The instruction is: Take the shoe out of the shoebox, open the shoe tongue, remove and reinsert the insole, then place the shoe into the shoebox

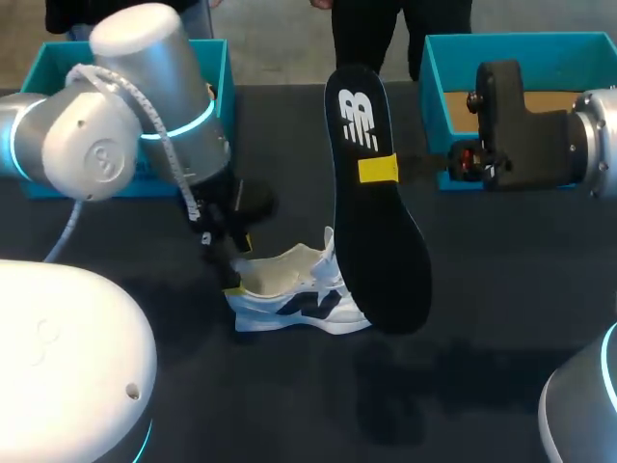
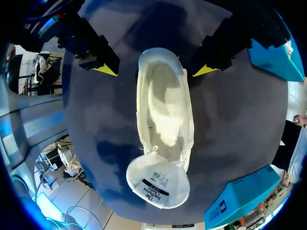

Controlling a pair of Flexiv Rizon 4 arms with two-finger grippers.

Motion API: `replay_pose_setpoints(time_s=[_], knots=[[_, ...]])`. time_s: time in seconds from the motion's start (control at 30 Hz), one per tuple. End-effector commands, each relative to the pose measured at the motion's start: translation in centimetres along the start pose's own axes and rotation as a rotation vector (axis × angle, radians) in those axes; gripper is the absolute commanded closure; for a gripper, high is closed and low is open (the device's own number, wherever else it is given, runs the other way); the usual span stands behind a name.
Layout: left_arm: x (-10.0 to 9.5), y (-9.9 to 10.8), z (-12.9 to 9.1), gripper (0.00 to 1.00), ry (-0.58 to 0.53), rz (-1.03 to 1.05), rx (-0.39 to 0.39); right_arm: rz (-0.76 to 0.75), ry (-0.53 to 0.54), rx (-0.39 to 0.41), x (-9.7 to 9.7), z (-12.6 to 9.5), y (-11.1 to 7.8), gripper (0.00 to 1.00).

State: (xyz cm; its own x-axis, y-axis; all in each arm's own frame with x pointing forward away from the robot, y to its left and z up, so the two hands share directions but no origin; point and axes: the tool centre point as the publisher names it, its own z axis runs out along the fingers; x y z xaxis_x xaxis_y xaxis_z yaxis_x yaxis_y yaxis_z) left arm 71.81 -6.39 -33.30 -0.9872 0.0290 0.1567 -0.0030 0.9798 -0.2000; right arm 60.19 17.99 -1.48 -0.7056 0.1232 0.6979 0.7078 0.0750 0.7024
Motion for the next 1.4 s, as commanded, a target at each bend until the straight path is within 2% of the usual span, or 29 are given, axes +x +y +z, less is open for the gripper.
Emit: replay_pose_setpoints(time_s=[0.03,0.4,1.4], knots=[[0.20,-0.69,-0.24,0.00,-0.020,0.007,-0.050,0.003,-0.003,0.002,-0.04,0.31,0.09,1.00],[0.88,-1.27,-1.20,0.00,-0.069,-0.029,-0.107,0.003,-0.003,0.002,-0.04,0.31,0.09,1.00],[0.88,-1.27,-1.20,0.00,-0.069,-0.029,-0.107,0.003,-0.003,0.002,-0.04,0.31,0.09,1.00]])
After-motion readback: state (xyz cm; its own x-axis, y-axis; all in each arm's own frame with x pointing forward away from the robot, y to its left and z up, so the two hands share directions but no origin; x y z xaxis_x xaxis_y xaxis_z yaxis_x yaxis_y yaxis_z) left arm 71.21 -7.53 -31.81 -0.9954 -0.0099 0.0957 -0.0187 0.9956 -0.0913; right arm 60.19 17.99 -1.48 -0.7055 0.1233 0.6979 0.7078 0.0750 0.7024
